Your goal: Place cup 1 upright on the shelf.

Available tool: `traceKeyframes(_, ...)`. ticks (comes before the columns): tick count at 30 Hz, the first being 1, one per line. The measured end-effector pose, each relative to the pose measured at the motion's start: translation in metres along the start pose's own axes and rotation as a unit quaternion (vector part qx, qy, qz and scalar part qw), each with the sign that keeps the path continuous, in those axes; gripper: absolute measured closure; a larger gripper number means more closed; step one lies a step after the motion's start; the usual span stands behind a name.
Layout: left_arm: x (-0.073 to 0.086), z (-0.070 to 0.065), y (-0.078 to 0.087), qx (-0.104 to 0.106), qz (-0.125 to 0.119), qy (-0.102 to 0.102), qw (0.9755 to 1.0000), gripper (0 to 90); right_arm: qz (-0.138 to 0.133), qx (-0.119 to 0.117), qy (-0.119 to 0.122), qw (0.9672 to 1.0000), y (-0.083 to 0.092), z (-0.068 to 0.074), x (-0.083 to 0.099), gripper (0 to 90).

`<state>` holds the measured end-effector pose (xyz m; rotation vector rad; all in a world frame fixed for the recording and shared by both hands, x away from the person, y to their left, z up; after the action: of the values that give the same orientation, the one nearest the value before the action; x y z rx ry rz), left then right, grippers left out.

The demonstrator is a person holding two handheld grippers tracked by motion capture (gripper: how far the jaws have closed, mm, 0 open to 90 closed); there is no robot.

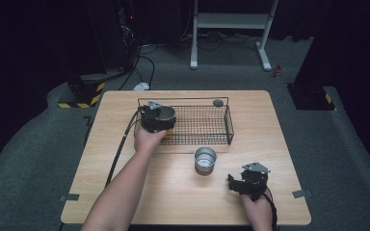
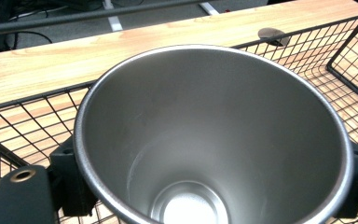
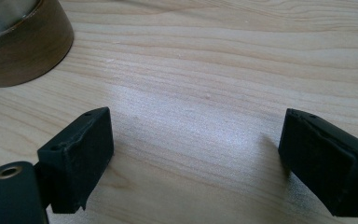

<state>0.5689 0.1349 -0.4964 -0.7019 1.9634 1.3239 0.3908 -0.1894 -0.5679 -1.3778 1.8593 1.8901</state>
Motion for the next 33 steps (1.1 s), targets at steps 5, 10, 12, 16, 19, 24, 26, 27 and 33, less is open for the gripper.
traceKeyframes(5,0.0013,0.0011,-0.0007,-0.002,0.001,-0.001,1.0,13.8,0.0,0.0,-0.001,1.0,0.0001,0.0004,0.0001,10.1)
traceKeyframes(10,0.002,0.0007,-0.0002,0.0,0.002,0.0,1.0,13.8,0.0,0.0,-0.001,1.0,0.0001,0.0004,0.0001,10.1)
traceKeyframes(12,0.0024,0.001,0.0002,0.0,0.002,0.0,1.0,13.8,0.0,0.0,-0.001,1.0,0.0001,0.0004,0.0001,10.1)
traceKeyframes(16,0.0042,0.0021,0.0012,-0.001,0.003,-0.004,1.0,13.7,0.0,0.0,-0.001,1.0,0.0001,0.0004,0.0001,10.1)
traceKeyframes(19,0.0062,0.0037,0.0018,-0.003,0.002,-0.005,1.0,13.7,0.0,0.0,-0.001,1.0,0.0001,0.0004,0.0001,10.1)
traceKeyframes(24,0.0071,0.0039,0.0021,-0.003,0.002,-0.008,1.0,13.7,0.0,0.0,-0.001,1.0,0.0001,0.0004,0.0001,10.1)
traceKeyframes(26,0.0073,0.0035,0.0021,-0.003,0.002,-0.008,1.0,13.7,0.0,0.0,-0.001,1.0,0.0001,0.0004,0.0001,10.1)
traceKeyframes(27,0.0074,0.0037,0.0023,-0.004,0.003,-0.01,0.9999,13.7,0.0,0.001,-0.001,1.0,0.0001,0.0004,0.0,10.1)
traceKeyframes(33,0.0074,0.0031,0.0017,-0.005,0.001,-0.01,0.9999,13.4,0.0,0.001,-0.001,1.0,0.0,0.0004,0.0,10.1)
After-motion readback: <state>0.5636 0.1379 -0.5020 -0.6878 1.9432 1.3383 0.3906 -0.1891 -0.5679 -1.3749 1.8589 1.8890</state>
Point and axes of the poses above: each handheld gripper's, and its own axes: y roughly backward along the jaws, x roughly out of its underside, z roughly to its left, the point moved 6 cm from there along -y, roughly forward along the jaws, and after that the axes turned 15 degrees about y, right-handed, at the moved point
